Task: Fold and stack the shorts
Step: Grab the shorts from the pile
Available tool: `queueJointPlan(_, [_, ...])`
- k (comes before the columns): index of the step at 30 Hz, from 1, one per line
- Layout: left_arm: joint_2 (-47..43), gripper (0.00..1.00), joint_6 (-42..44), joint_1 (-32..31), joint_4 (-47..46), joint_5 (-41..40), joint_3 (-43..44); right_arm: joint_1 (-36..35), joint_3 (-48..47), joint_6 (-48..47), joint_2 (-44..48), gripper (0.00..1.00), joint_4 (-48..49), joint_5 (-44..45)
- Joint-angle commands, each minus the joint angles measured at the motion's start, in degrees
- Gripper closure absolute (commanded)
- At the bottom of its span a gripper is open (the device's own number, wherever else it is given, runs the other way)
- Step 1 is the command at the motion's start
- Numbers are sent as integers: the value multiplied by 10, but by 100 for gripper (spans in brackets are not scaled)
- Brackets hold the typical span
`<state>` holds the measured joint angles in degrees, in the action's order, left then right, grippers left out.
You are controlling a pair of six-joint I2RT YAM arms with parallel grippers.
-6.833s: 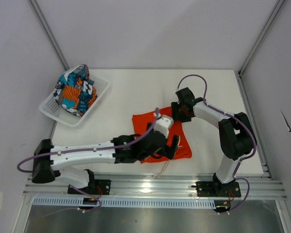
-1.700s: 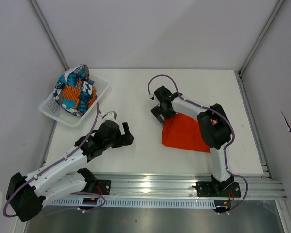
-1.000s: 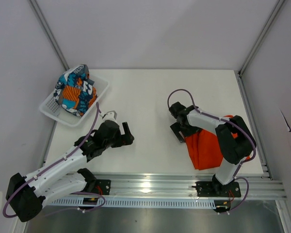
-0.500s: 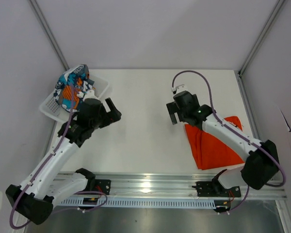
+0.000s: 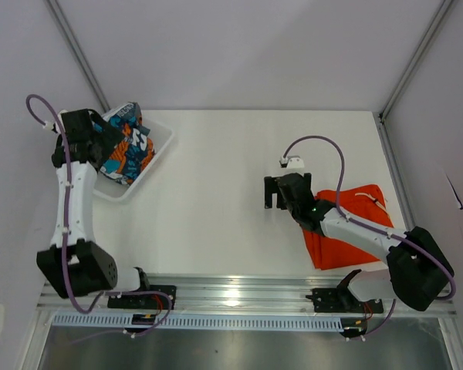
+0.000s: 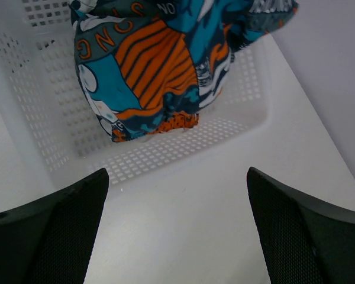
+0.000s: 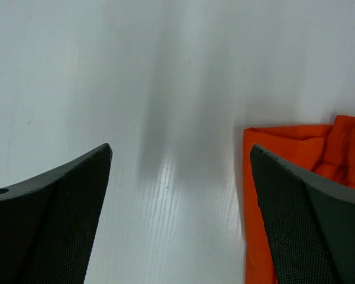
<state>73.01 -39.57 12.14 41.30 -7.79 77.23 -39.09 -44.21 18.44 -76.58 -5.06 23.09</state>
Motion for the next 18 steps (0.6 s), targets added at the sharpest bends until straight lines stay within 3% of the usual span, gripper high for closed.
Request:
queueJointPlan(1, [101,1,-27,41,-3,19,44,-20,34,11,34,1,136,54])
queueJointPlan(9, [275,1,-116,97,-49,31,80,-23,83,12,45,0,199,62])
queueJointPlan(10, [288,6,-121,97,-52,31,87,-22,90,12,47,1,209,56])
queueJointPlan(12, [310,22,-138,95,-76,44,93,-23,96,16,51,0,211,54])
queueJointPlan(13, [311,40,-140,91,-89,54,93,-22,98,16,57,0,216,49])
queueJointPlan(14, [309,49,-140,88,-103,54,94,-22,101,15,61,1,215,49])
queueJointPlan(17, [282,99,-136,65,-115,30,111,-20,109,13,70,1,218,51])
queueJointPlan(18, [273,100,-131,57,-108,24,121,-20,111,13,71,0,218,52])
